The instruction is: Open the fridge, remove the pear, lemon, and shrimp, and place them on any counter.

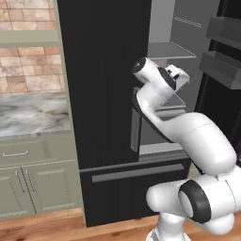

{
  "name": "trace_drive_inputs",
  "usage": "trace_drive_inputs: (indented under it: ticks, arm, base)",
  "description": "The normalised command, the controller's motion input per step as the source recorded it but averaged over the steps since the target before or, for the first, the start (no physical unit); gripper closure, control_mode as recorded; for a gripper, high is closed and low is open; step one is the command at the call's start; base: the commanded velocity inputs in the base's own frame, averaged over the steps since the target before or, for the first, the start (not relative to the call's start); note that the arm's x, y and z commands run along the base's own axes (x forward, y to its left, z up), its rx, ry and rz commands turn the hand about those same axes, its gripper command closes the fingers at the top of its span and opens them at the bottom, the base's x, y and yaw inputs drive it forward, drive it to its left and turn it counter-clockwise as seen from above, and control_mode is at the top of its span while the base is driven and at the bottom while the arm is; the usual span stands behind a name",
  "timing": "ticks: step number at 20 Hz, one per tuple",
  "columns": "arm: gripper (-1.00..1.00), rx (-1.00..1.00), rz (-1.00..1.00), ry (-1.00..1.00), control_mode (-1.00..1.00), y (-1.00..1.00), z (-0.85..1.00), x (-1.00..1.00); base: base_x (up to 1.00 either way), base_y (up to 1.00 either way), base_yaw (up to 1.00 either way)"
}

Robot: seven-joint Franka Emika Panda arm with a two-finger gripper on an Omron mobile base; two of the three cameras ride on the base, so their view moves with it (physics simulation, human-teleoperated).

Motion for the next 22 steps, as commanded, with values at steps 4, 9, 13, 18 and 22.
trace_drive_inputs:
  ticks: [4,9,13,18,22]
  arm:
    - [-1.0,0.48,0.55,0.13,-1.0,0.24,0.0,0.03]
    - [-1.0,0.57,0.29,-0.16,-1.0,0.14,0.0,0.12]
    - [-1.0,0.51,0.17,-0.26,-1.0,0.25,-0.06,0.0]
    - [-1.0,0.11,0.03,-0.09,-1.0,0.6,-0.2,0.06]
    - [-1.0,0.0,-0.07,0.0,-1.0,0.4,0.0,0.11]
  base:
    - [0.0,0.0,0.0]
    - [0.0,0.0,0.0]
    - [0.0,0.0,0.0]
    - [0.0,0.0,0.0]
    - [0.0,0.0,0.0]
